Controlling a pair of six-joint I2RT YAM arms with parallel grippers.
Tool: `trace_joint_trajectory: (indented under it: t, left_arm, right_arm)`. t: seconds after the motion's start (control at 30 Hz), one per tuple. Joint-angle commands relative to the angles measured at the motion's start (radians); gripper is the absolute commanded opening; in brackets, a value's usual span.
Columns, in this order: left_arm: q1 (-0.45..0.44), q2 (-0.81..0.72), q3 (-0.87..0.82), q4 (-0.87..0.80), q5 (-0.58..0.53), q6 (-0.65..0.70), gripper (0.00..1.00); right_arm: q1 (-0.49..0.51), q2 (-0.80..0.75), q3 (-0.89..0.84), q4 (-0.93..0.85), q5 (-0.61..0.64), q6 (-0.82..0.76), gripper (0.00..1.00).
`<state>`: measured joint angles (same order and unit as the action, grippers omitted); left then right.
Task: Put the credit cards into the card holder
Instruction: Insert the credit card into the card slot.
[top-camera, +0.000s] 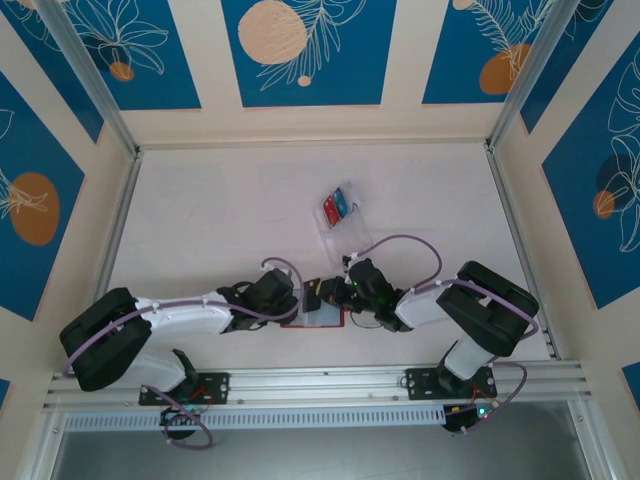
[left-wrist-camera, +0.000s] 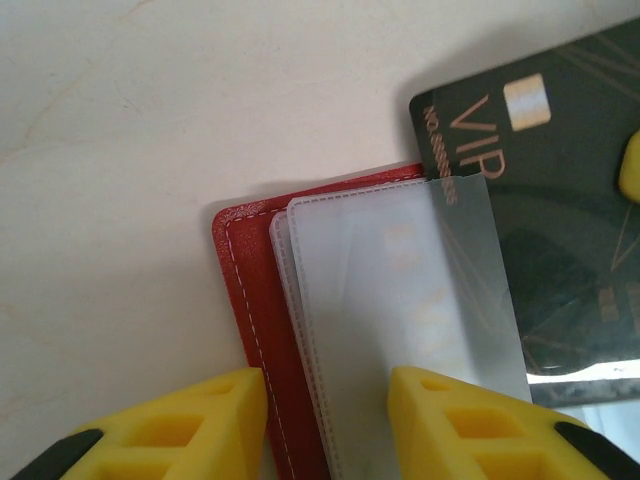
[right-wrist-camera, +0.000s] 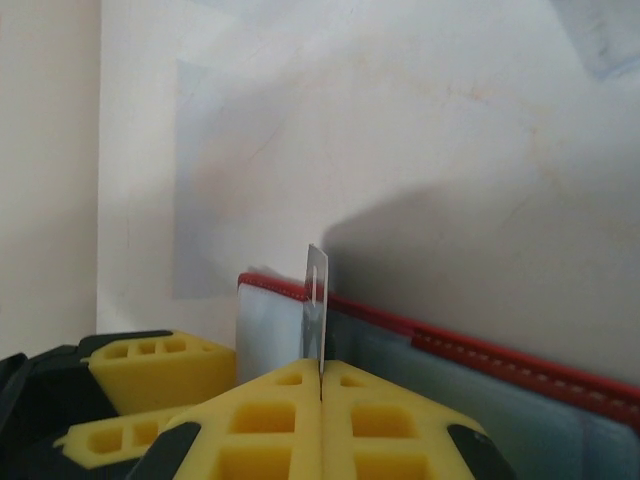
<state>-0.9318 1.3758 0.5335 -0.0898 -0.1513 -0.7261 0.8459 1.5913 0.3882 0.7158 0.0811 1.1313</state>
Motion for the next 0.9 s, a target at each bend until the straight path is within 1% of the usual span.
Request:
trace_joint_trajectory:
  t: [0.0, 0.13, 0.37, 0.6, 0.87]
  left_arm:
    - [-0.009, 0.023, -0.014, -0.040, 0.006, 0.001, 0.37]
    - [-0.009, 0.022, -0.021, -0.037, 0.006, -0.003, 0.37]
    - [-0.009, 0.009, -0.024, -0.044, 0.001, -0.004, 0.37]
    - [-0.009, 0.006, -0.026, -0.046, 0.001, -0.007, 0.37]
    - [-0.009, 0.004, -0.026, -0.046, 0.001, -0.009, 0.37]
  right_arm:
    - [0.032, 0.024, -0.042, 0.008, 0.046, 0.024, 0.00]
    - [0.056, 0.019, -0.072, 0.006, 0.090, 0.044, 0.00]
    - [0.114, -0.007, -0.087, -0.058, 0.184, 0.070, 0.00]
    - [0.139, -0.026, -0.117, -0.077, 0.222, 0.103, 0.00]
    - [0.160, -0.044, -0.108, -0.116, 0.243, 0.096, 0.00]
